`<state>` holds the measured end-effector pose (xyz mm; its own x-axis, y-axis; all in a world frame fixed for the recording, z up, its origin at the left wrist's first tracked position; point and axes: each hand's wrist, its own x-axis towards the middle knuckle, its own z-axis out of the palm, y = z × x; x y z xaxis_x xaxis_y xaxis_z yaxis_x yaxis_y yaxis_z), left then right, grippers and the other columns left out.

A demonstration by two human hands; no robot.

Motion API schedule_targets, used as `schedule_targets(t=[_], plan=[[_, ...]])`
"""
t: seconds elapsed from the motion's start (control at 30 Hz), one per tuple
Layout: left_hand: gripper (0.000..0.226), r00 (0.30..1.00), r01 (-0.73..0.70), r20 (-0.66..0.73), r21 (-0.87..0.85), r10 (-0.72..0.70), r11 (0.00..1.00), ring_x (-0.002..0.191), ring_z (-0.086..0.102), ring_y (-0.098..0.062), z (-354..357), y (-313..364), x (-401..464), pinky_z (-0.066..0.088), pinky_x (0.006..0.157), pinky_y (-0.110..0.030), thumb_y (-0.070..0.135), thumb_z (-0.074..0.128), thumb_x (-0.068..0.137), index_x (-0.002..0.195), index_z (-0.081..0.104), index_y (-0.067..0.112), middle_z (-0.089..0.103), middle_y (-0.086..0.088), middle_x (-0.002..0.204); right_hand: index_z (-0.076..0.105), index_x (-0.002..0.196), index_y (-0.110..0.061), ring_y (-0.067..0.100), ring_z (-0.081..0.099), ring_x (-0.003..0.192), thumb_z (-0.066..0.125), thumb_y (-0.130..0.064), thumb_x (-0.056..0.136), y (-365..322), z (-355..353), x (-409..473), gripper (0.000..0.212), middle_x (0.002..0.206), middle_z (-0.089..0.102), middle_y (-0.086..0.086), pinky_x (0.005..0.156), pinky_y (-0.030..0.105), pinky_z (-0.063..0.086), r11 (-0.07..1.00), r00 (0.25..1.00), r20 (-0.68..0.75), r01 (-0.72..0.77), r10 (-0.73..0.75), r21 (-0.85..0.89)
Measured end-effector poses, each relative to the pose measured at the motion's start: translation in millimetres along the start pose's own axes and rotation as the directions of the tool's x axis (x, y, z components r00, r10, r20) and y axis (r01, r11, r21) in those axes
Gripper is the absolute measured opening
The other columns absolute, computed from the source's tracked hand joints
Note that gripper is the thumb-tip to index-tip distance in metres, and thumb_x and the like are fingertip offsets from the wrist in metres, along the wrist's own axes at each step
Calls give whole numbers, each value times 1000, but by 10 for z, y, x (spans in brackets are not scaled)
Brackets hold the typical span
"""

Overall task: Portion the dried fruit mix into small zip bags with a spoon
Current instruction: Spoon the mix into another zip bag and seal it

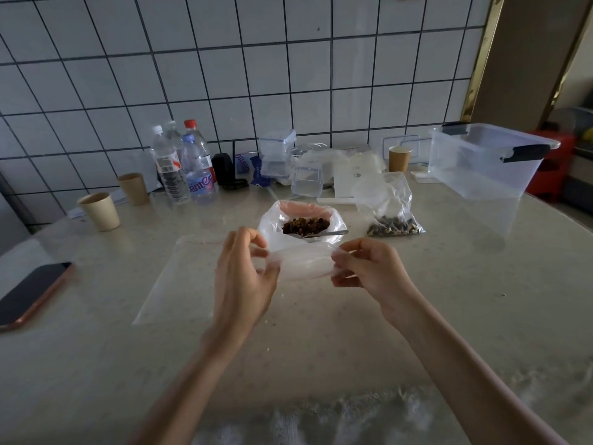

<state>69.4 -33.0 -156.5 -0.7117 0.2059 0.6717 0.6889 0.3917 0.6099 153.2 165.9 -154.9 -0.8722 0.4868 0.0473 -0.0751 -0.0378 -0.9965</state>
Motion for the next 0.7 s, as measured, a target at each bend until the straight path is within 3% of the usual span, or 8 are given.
schedule_targets(t=[0.1,0.17,0.23,0.3,0.33,0.43,0.57,0.7], plan=[[30,945,-324,97,198,311,925,96,57,-17,-71,37,32,52,69,-38,1,78,84,97,55,15,54,2,109,74,85,-7,19,66,57,75,-8,92,-24,-18,33,8,65,70,7,67,39,62,991,999,10,38,-37,-131],[27,891,-442,212,194,402,876,94,58,-12,-102,101,74,54,67,-37,-3,71,90,95,54,17,56,3,116,74,80,-7,15,62,57,74,-15,93,-49,-26,54,15,62,67,4,68,39,58,965,999,11,54,-53,-258],[26,857,-483,297,182,421,856,80,55,-3,-120,152,121,55,60,-36,-2,65,95,94,52,20,58,7,120,70,79,-5,7,53,57,75,-21,90,-73,-40,67,21,61,60,-2,64,27,48,885,989,-7,130,-148,-447],[29,853,-464,351,169,387,869,81,58,-3,-123,175,169,55,62,-34,-5,61,95,91,54,23,61,10,121,67,86,-17,-2,51,65,77,-18,86,-129,-40,29,11,77,58,-13,63,9,39,747,950,34,266,-311,-609],[32,856,-436,376,158,354,886,86,62,-4,-117,182,192,55,66,-30,-6,59,94,88,57,25,62,11,121,64,93,-24,-6,52,77,78,-14,85,-148,-31,1,19,89,55,-14,70,4,38,671,922,85,336,-379,-661],[40,851,-312,478,125,218,942,92,66,-3,-54,178,271,55,77,-18,-7,58,94,83,67,30,66,11,118,58,96,-30,-2,52,99,78,-7,85,-166,43,-19,33,109,54,-13,89,7,37,607,854,229,498,-467,-619],[25,807,-177,587,128,69,976,88,65,1,57,121,311,50,74,-16,9,71,95,103,73,33,63,17,109,74,94,-24,6,65,92,78,-28,91,-199,182,15,6,101,71,-10,83,23,54,556,844,377,536,-382,-636],[39,779,-165,627,212,-4,963,90,66,-1,77,49,350,47,74,-17,30,90,80,115,72,29,64,14,113,79,107,-24,20,69,87,62,-37,100,-215,229,78,23,105,75,-1,69,29,47,303,935,339,353,-100,-885]])
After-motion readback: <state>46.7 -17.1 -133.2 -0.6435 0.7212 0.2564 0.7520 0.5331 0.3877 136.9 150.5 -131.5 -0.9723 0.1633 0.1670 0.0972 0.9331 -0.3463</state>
